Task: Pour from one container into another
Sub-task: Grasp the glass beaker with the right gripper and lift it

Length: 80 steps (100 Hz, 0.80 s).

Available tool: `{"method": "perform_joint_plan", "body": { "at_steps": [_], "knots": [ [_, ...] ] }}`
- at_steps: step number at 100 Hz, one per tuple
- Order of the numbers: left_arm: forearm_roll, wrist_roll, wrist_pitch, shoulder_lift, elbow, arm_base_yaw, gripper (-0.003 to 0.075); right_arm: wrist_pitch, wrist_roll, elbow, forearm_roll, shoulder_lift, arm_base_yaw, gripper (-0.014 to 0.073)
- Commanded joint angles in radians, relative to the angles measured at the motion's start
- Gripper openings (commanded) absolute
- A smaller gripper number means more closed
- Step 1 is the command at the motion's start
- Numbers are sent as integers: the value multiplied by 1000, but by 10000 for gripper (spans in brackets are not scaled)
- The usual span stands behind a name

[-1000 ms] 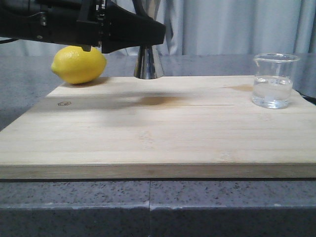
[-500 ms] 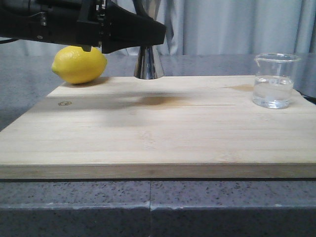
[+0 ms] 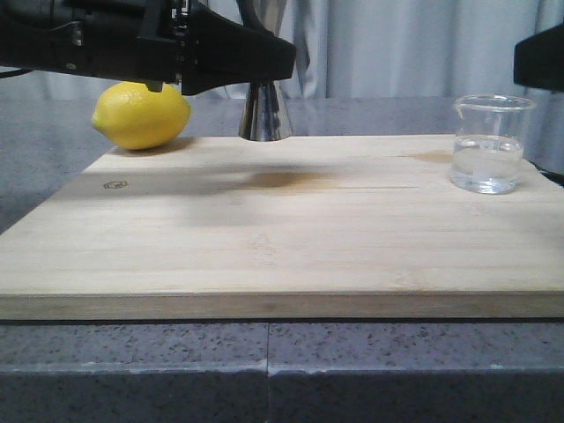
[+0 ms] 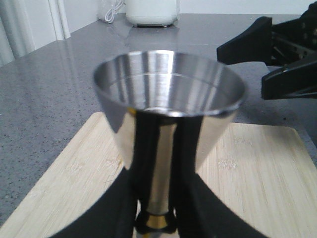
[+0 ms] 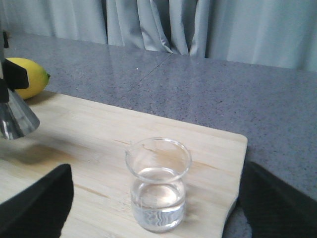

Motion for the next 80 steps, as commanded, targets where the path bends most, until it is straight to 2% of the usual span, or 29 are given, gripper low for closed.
{"method": "perform_joint_plan", "body": {
  "at_steps": [1, 51, 80],
  "knots": [
    [-73, 1, 98, -38, -29, -9, 83, -183, 2, -4, -11, 47, 1, 627],
    [-73, 1, 98, -38, -29, -9, 83, -429, 16, 0, -11, 330, 1, 627],
    [-73, 1, 98, -38, -29, -9, 83, -499, 68, -23, -19, 446, 1, 627]
  ]
}}
